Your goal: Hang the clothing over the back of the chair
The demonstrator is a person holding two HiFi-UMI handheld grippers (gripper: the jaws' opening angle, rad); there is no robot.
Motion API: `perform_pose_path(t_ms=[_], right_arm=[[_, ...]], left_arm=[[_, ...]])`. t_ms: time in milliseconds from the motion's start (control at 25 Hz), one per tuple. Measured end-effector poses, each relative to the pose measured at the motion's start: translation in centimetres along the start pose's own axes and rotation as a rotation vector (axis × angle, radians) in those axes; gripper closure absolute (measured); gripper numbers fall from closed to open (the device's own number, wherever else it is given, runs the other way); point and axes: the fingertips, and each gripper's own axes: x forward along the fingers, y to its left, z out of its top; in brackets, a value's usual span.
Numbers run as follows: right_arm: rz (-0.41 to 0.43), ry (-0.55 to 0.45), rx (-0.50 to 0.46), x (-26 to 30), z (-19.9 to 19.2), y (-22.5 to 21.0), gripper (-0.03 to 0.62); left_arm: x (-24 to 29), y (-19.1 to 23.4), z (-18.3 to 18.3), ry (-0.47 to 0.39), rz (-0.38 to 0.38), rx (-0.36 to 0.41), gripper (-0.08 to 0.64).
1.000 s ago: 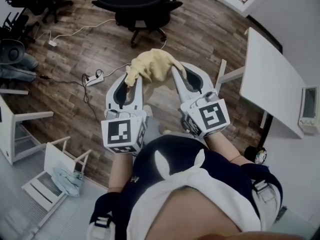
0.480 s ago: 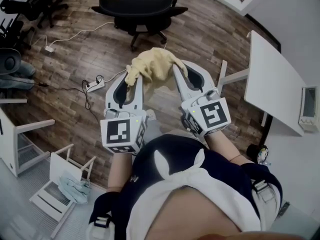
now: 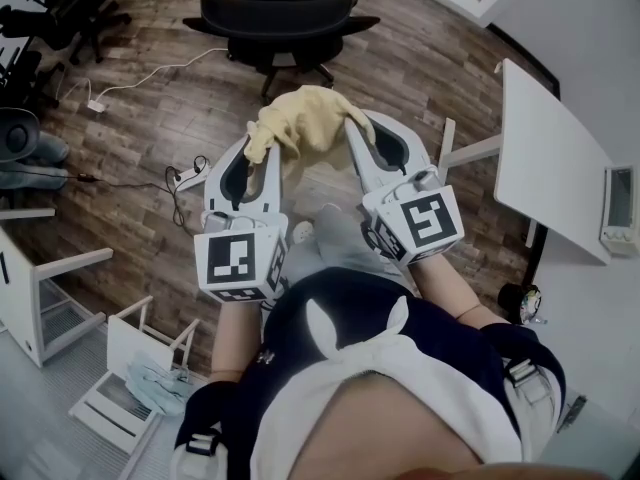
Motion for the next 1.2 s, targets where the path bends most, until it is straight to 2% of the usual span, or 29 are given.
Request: perform_pose_path(t_ms=[520,1200], right_arm=[[-0.011,-0.021,-0.008,3.5,0.9,-2.4,0.566],[-0.051,-0.129,-0.053,8.6,5.9,-7.4,0.566]], left_arm=[[4.1,1.9,1.4,-0.019,-0.024,0.012,0.463],[9.9,3.3,7.6,-0.101,-0.071,0.079,0.463]])
